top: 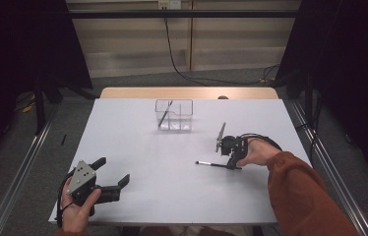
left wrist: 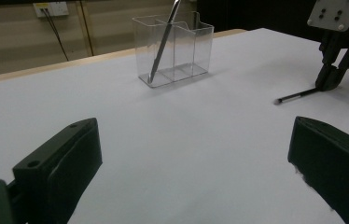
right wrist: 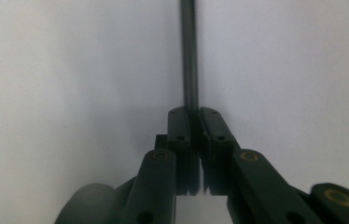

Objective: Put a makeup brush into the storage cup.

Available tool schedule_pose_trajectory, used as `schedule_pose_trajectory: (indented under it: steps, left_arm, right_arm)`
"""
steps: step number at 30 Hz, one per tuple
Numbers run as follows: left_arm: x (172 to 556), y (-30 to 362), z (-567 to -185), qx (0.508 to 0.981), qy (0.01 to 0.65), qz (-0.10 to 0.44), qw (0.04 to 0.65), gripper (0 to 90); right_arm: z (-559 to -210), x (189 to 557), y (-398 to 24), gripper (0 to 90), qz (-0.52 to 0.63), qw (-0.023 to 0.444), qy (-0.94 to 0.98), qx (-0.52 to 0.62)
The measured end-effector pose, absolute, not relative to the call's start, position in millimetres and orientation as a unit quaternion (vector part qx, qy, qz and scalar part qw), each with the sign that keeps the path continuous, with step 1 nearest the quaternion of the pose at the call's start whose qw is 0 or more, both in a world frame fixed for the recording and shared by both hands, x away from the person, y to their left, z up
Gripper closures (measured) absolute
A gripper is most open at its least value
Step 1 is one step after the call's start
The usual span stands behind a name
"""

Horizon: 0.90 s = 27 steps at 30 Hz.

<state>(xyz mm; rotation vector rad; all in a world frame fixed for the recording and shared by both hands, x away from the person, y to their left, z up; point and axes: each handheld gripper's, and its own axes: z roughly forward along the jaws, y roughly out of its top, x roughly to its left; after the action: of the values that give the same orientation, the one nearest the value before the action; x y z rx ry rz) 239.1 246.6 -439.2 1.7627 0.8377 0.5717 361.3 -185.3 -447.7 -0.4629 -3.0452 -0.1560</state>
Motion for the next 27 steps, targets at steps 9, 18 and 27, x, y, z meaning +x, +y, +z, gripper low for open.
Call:
schedule_pose_trajectory:
  steps: [9,18,27]
  left_arm:
    - [239.3,246.7,-439.5,0.738,0.35,0.239,0.526,2.6]
    - [239.8,246.6,-439.7,0.737,0.351,0.239,0.526,2.6]
    - [239.5,247.0,-439.7,0.736,0.353,0.239,0.527,2.6]
  right_arm:
    - [-448.1,360.5,-186.3,84.8,-0.057,0.026,-0.986,-0.153]
    - [-447.7,358.8,-192.5,84.9,-0.076,0.026,-0.983,-0.165]
    - [-447.6,359.0,-194.5,84.9,-0.086,0.024,-0.981,-0.17]
